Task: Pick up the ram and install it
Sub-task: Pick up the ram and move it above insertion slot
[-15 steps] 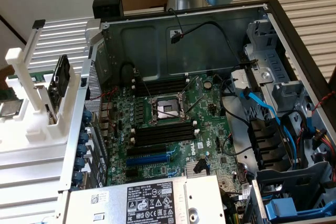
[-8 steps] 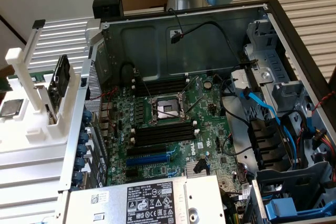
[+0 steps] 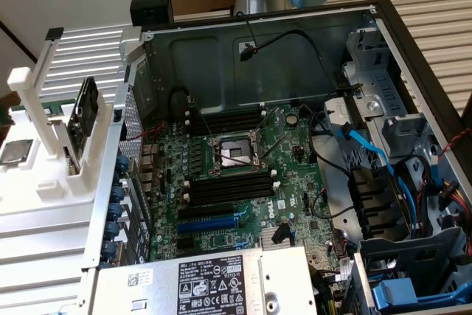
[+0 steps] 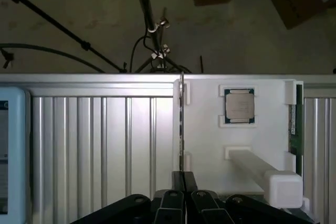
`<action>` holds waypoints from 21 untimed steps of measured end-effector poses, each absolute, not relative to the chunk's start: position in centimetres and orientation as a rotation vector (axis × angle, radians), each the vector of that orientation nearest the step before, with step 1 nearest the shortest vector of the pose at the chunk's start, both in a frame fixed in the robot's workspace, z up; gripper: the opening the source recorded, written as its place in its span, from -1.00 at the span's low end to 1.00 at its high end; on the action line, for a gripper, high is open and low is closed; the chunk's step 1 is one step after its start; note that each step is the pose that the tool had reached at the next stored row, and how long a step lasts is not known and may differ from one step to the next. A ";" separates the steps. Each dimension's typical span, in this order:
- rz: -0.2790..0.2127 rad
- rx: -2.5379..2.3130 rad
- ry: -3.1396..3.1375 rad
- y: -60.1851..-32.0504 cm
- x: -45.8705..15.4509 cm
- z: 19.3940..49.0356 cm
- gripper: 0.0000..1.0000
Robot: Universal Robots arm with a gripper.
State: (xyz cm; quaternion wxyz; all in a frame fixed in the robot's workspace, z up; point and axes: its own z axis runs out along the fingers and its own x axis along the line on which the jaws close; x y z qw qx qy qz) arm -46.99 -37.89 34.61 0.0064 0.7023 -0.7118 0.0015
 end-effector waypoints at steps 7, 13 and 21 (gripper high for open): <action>0.005 2.198 -2.227 -37.9 -44.8 37.3 -0.76; 0.004 2.198 -2.227 -37.9 -42.7 39.8 -0.76; -0.004 2.201 -2.231 -37.9 -38.1 42.0 -0.76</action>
